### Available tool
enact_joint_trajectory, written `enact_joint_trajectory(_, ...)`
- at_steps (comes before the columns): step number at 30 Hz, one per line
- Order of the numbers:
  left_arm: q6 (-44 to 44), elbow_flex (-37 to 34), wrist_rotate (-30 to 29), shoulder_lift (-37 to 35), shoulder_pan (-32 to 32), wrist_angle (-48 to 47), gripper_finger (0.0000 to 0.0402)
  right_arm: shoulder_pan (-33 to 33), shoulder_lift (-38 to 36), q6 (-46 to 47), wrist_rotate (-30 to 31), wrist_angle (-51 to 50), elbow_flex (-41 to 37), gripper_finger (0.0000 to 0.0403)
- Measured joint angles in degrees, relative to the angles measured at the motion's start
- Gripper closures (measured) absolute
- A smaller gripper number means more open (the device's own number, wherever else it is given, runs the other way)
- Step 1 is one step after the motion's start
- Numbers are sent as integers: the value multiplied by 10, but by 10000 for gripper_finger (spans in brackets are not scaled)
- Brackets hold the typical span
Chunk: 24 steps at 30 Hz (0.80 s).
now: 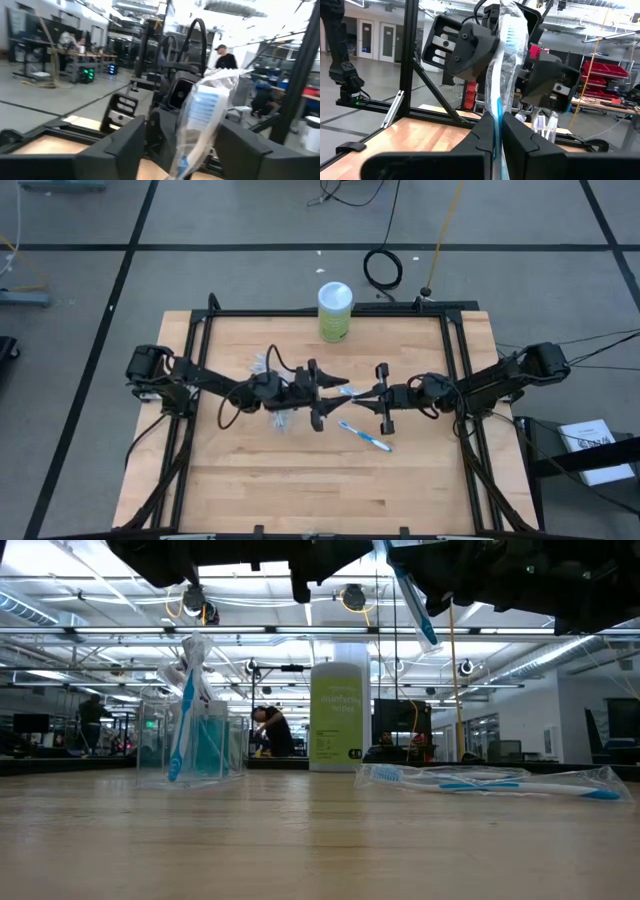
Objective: Pick & Place toothbrushing station
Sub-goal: Put the blue toothbrush into the transparent organizer
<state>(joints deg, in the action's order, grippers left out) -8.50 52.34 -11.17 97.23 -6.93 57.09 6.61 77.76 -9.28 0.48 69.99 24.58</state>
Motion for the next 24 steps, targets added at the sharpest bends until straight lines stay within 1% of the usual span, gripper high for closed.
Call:
enact_joint_trajectory(4, -11, 0, 33, 0, 6, 0, 234, 0, 0, 0, 13, -1, 0, 393)
enact_joint_trajectory(12, 7, 0, 37, 0, 5, 1, 336, 0, 0, 0, 16, -3, 0, 393)
enact_joint_trajectory(15, 9, -1, 42, -3, 5, -2, 381, 0, 0, 4, 18, -3, 0, 377)
enact_joint_trajectory(17, 8, -1, 45, -10, 6, -3, 387, 0, 0, 13, 15, -1, 0, 356)
enact_joint_trajectory(20, 8, -2, 40, -36, 4, -12, 377, 0, -1, 30, 13, -2, 0, 324)
enact_joint_trajectory(22, 15, -2, 16, -60, -2, -42, 378, 0, -3, 42, 14, -4, 0, 307)
enact_joint_trajectory(24, 35, -2, -17, -90, -12, -95, 388, 0, -7, 55, 14, -8, 0, 294)
